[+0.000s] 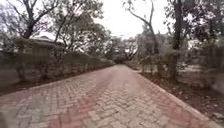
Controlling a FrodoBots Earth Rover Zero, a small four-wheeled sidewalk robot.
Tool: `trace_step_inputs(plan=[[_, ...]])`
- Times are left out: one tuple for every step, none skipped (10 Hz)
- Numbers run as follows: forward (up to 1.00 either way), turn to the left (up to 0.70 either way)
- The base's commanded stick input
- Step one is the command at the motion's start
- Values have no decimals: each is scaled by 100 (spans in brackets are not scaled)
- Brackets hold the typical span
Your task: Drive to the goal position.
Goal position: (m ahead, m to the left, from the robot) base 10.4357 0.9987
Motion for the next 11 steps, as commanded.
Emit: trace_step_inputs(plan=[[70, 1], [70, 0], [70, 0], [70, 0], [70, 0], [70, 0], [70, 2], [70, 2], [70, 2], [70, 2], [70, 0]])
